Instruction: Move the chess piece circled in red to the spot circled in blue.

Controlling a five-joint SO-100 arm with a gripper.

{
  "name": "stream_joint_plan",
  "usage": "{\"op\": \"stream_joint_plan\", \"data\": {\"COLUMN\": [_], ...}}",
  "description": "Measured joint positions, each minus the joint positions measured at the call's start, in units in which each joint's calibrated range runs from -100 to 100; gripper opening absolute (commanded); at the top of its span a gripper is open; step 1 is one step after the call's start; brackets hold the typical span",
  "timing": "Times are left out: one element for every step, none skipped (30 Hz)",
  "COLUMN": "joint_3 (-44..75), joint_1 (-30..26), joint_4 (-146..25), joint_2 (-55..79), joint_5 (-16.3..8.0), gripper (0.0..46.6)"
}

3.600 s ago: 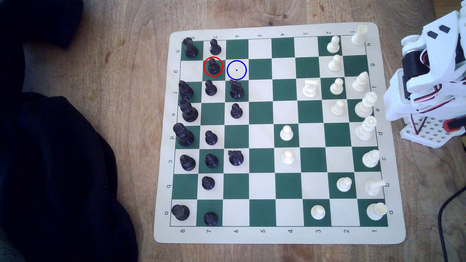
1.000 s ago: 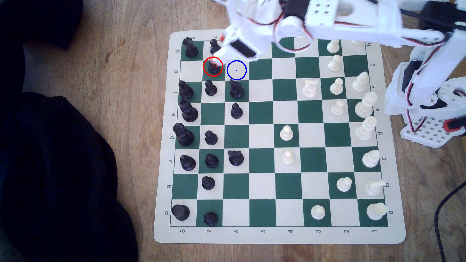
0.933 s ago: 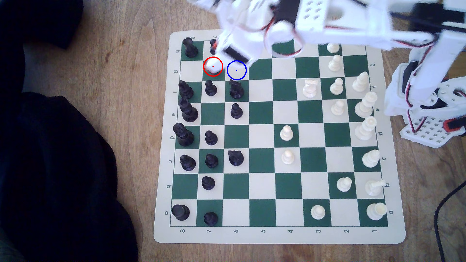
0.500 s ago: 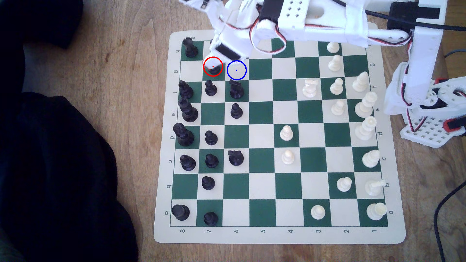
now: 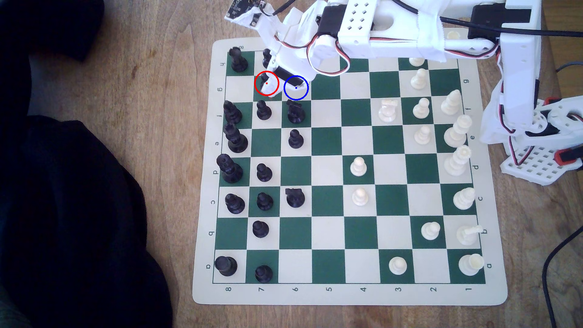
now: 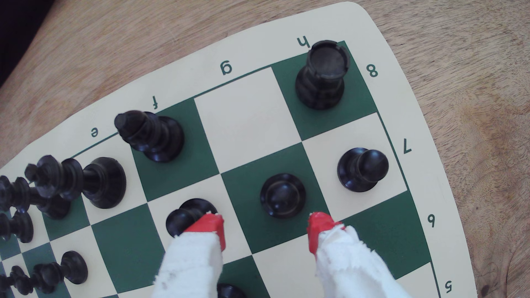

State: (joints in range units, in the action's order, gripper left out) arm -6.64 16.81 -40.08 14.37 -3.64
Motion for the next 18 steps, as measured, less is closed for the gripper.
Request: {"op": "stream_joint_plan", "data": {"joint_3": [0.00,0.00,0.00,0.00,0.00,0.00,0.00,0.00,0.00,0.00,0.00,0.00,0.00,0.00,0.00,0.00,0.09,0.09], "joint_1": [0.00,0.00,0.00,0.00,0.00,0.00,0.00,0.00,0.00,0.00,0.00,0.00,0.00,0.22,0.44,0.59,0.88,0.96], "joint_4": [0.32,0.40,0.72,1.04,1.43,1.67,1.91,2.15,2.39,3.03,3.35,3.75,4.14,4.70,4.94,5.26,5.90,6.29], "joint_2": [0.42,0.59,0.92,1.26,1.68,1.76,1.93,2.09,2.26,2.60,2.68,2.76,2.76,2.76,2.76,2.76,3.18,3.52], "joint_5": [0.00,0.00,0.00,0.00,0.00,0.00,0.00,0.00,0.00,0.00,0.00,0.00,0.00,0.00,0.00,0.00,0.00,0.00], "gripper": [15.8,15.8,15.8,15.8,15.8,15.8,15.7,15.7,15.7,15.7,15.7,15.7,15.5,15.5,15.4,15.2,15.1,15.1]}}
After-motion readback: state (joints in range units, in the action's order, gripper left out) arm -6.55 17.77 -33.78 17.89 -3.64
